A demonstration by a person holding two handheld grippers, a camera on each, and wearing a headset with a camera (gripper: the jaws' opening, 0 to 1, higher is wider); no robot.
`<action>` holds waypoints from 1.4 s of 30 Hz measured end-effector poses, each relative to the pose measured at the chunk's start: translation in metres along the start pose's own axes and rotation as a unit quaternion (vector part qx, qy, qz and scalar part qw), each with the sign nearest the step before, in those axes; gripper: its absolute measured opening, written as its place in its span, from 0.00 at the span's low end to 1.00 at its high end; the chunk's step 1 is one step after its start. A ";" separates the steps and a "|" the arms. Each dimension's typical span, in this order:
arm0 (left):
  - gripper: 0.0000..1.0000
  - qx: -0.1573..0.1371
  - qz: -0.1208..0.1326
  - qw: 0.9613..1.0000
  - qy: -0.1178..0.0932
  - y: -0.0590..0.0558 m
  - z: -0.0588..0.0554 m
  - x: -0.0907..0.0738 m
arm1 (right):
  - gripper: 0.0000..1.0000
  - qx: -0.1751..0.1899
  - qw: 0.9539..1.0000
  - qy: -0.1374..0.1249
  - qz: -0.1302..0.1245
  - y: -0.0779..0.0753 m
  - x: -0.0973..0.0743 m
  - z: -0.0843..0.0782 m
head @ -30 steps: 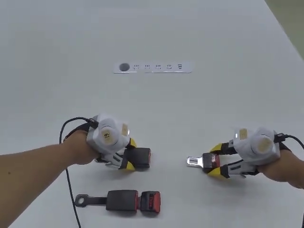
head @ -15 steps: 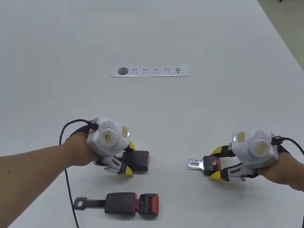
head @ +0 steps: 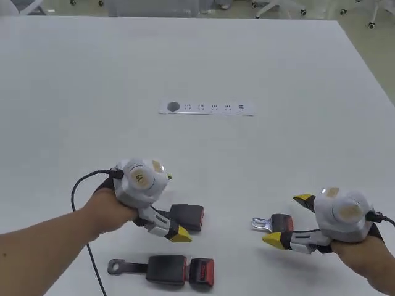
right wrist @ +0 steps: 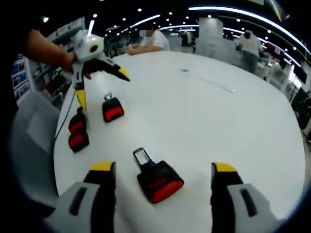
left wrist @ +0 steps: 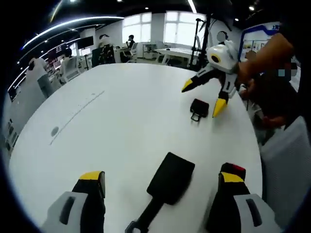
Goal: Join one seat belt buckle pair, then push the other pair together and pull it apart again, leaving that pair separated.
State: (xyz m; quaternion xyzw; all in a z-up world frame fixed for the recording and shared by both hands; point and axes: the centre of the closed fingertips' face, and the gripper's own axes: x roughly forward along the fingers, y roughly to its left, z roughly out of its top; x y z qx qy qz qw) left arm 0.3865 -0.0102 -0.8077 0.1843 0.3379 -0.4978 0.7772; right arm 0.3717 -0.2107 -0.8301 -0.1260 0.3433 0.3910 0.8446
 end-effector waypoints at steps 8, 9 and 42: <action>1.00 -0.061 0.058 0.995 -0.053 0.007 -0.002 -0.047 | 0.87 0.005 0.999 -0.032 -0.026 0.021 -0.006 0.017; 1.00 -0.067 0.062 0.994 -0.056 0.008 -0.004 -0.052 | 0.88 0.001 0.999 -0.035 -0.029 0.024 -0.007 0.019; 1.00 -0.103 0.112 0.981 -0.124 -0.050 -0.047 -0.159 | 1.00 -0.027 0.994 -0.094 -0.054 0.100 -0.057 0.025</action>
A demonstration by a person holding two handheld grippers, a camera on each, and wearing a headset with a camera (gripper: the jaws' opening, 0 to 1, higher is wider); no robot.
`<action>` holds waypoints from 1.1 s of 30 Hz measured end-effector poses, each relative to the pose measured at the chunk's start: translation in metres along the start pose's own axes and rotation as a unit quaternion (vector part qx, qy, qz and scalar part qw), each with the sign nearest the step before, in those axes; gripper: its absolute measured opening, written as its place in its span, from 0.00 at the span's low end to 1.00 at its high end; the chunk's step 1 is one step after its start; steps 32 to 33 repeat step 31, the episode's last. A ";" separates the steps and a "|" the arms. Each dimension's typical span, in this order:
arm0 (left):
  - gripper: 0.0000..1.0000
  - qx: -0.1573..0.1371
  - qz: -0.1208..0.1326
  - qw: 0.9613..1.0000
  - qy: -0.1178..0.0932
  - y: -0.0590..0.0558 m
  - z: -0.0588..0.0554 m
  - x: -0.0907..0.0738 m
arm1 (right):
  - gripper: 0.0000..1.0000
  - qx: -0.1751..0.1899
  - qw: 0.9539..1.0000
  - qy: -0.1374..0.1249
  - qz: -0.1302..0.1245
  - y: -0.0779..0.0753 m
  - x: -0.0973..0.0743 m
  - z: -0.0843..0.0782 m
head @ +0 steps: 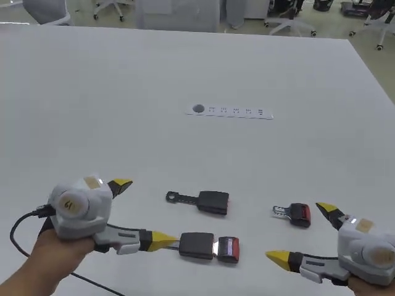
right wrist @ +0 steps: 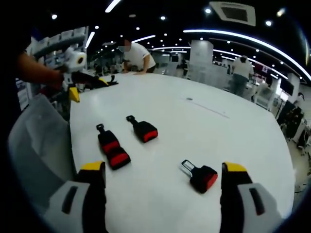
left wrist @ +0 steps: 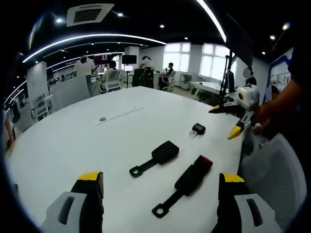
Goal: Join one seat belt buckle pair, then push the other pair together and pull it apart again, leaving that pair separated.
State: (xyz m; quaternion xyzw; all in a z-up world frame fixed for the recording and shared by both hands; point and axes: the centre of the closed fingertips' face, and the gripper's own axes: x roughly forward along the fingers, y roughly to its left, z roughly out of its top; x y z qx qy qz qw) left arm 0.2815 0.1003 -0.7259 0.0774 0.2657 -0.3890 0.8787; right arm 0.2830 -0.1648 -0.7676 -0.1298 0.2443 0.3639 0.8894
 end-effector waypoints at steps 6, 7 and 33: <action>1.00 0.002 0.005 1.000 0.009 -0.004 -0.010 -0.012 | 1.00 0.007 1.000 -0.003 -0.008 0.003 -0.013 -0.003; 1.00 0.001 0.008 1.000 0.007 -0.004 -0.010 -0.015 | 1.00 0.006 1.000 -0.003 -0.011 0.004 -0.015 -0.004; 1.00 -0.005 0.024 1.000 -0.001 -0.011 -0.019 -0.032 | 0.99 0.020 1.000 0.003 -0.013 0.027 -0.022 -0.015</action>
